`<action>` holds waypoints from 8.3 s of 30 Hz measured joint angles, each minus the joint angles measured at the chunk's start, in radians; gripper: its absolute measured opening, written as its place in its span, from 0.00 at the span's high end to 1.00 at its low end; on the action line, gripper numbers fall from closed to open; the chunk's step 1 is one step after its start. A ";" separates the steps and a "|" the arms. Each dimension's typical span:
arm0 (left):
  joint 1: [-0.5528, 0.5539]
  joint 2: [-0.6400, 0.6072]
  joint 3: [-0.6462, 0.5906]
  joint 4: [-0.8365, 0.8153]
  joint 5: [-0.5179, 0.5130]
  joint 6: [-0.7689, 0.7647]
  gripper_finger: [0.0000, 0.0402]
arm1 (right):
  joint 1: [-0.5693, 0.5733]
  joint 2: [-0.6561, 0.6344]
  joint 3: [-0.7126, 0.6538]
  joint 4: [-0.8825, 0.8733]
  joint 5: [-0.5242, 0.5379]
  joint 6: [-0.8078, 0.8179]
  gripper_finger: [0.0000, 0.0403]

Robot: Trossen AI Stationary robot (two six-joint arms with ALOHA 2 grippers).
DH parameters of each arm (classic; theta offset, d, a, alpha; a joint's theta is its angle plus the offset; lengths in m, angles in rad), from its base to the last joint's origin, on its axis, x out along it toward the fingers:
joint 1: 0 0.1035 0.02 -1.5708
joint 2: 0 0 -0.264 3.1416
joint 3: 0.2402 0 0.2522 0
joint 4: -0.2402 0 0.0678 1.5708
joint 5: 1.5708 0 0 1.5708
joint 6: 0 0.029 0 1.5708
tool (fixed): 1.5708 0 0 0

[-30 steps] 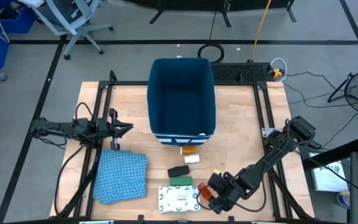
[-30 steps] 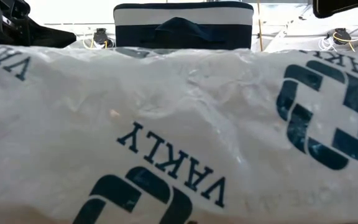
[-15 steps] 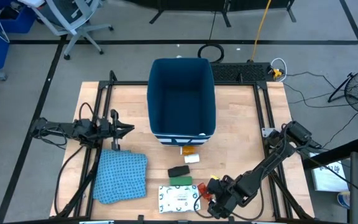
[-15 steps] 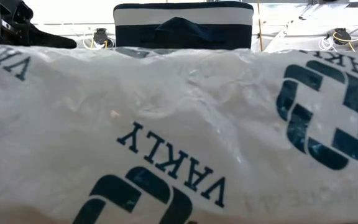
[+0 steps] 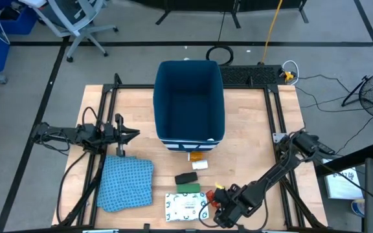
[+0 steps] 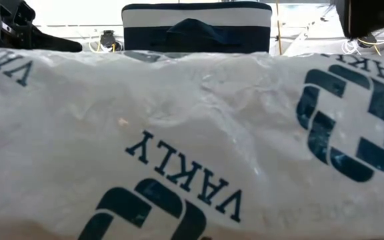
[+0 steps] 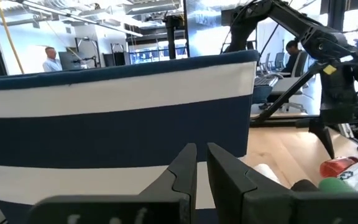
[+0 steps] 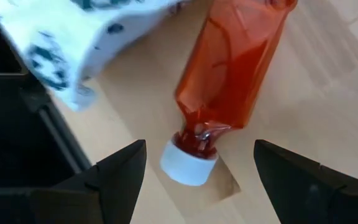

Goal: Pick & place medical supplies in basket/bin
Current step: Put the red medicine bottle into the blue bin, then put the mailer bag into the blue bin

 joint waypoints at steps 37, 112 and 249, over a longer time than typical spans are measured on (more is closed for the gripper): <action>0.000 0.000 0.000 0.007 0.000 -0.001 0.90 | 0.003 0.021 -0.039 -0.033 0.100 -0.071 0.71; 0.000 0.000 0.000 -0.024 0.000 -0.012 0.90 | -0.734 -0.725 0.024 0.262 0.142 -1.453 0.68; 0.000 0.000 -0.001 -0.048 -0.002 -0.058 0.90 | -0.550 -1.621 -1.308 1.105 -0.069 -1.441 1.00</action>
